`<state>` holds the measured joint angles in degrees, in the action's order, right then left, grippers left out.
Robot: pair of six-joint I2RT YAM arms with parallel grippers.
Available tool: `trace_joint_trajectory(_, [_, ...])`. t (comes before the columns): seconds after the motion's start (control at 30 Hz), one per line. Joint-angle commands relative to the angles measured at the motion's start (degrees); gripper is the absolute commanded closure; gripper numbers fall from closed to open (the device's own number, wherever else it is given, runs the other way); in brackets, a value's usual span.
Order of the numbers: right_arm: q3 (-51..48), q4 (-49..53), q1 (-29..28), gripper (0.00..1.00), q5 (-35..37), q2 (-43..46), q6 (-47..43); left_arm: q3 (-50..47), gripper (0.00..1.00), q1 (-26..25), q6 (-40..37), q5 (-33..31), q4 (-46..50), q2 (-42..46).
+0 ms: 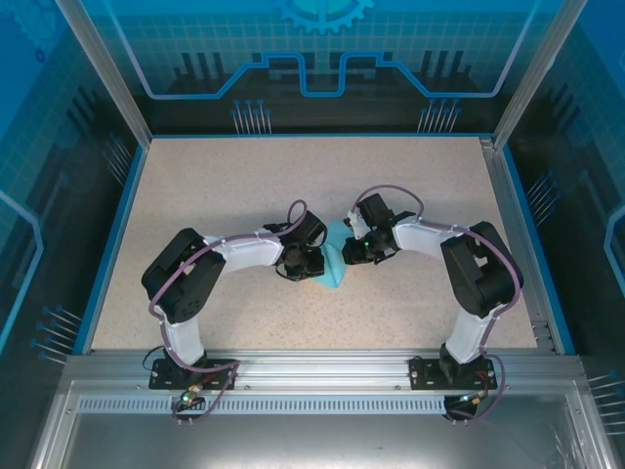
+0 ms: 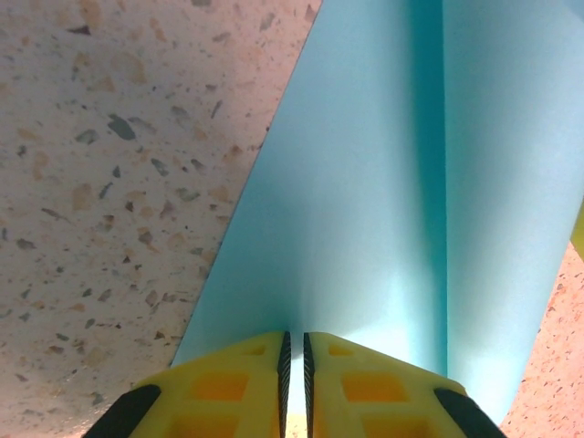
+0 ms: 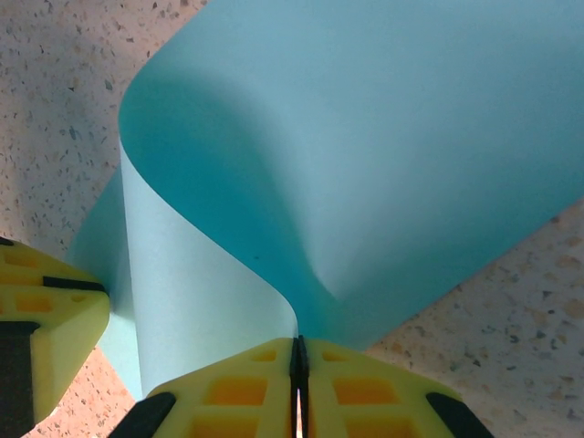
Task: Fold a paper plane with a square sheet of paper (pick it up from the middle)
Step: Fold the triangle a second time at the center of the table.
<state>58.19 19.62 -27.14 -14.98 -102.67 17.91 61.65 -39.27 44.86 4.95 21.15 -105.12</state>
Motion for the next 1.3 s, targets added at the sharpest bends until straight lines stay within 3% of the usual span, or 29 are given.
trace_joint_trajectory(0.0, [1.5,1.2,-0.8,0.88,0.6,-1.6,-0.7,-1.2,0.84,0.1,-1.0,0.7,1.0,1.8])
trace_joint_trajectory(1.27, [3.5,2.9,-1.6,0.88,2.8,-3.6,-1.2,-1.6,0.85,0.0,-0.8,1.0,0.6,1.1])
